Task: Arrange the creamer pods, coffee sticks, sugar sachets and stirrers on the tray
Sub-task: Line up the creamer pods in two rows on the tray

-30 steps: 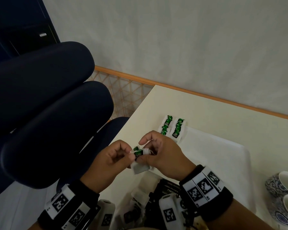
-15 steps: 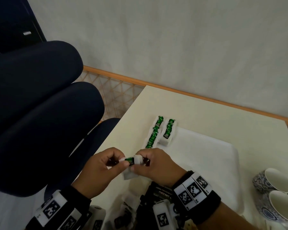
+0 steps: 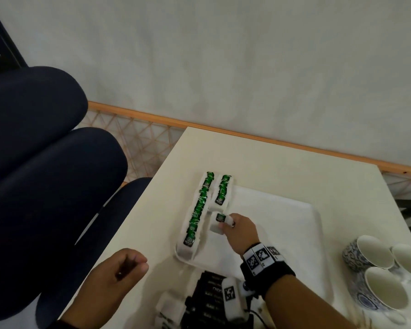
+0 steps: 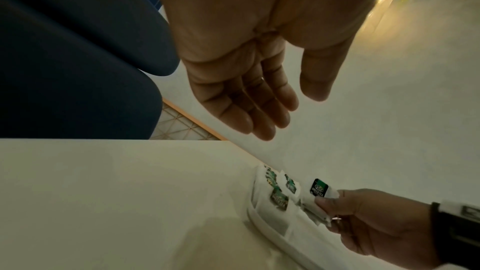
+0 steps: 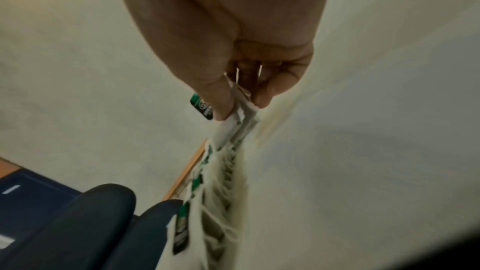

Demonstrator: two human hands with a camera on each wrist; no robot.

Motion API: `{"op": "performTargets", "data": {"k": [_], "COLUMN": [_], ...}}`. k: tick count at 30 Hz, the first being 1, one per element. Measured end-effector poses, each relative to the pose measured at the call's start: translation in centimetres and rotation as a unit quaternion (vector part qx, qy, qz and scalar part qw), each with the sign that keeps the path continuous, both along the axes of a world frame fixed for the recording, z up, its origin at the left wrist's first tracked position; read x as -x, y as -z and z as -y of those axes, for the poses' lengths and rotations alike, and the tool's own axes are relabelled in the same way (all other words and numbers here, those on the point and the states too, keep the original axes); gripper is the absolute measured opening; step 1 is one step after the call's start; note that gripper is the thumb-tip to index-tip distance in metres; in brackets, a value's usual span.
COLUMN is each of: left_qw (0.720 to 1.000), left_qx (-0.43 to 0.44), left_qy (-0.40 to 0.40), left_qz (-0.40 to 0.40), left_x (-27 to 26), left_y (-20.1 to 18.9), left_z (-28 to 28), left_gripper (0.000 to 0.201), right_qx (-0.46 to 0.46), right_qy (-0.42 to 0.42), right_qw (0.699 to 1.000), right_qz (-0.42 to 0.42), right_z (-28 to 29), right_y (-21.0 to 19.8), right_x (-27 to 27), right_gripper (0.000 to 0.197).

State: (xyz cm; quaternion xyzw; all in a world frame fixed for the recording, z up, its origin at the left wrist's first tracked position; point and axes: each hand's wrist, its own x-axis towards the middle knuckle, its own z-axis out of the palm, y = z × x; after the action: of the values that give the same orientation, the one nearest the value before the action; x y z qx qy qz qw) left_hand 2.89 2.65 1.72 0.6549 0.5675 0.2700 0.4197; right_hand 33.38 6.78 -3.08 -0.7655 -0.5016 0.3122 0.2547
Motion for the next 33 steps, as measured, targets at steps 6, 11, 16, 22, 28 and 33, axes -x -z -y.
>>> {"op": "performTargets", "data": {"k": [6,11,16,22,28,33], "left_qw": [0.999,0.999,0.998,0.998,0.999,0.999], "left_qx": [0.032,0.032,0.048,0.029,0.022,0.029], "left_qy": [-0.028,-0.016,0.0,-0.004,0.013,0.007], "left_qz": [-0.012,-0.035,-0.034,-0.047,-0.048,-0.045], "left_x": [0.5,0.8,0.5,0.6,0.4,0.4], "left_y": [0.7,1.3,1.1,1.3,1.4,2.1], "left_z": [0.1,-0.1,-0.1,-0.4,-0.2,-0.2], "left_gripper": [0.018,0.019,0.01,0.037,0.038,0.028], "right_qx": [0.022,0.011,-0.007,-0.032,-0.043,-0.053], "right_qy": [0.021,0.035,0.059,0.125,0.149,0.122], "right_qw": [0.999,0.999,0.998,0.985,0.982,0.988], "right_qz": [-0.014,-0.024,-0.031,-0.114,-0.105,-0.079], "right_z": [-2.2,-3.1,-3.5,-3.4,-2.6,-2.0], "right_y": [1.2,0.8,1.0,1.7,1.8,2.2], "right_x": [0.3,0.6,0.7,0.8,0.7,1.2], "right_gripper": [0.017,0.019,0.024,0.045,0.045,0.028]}}
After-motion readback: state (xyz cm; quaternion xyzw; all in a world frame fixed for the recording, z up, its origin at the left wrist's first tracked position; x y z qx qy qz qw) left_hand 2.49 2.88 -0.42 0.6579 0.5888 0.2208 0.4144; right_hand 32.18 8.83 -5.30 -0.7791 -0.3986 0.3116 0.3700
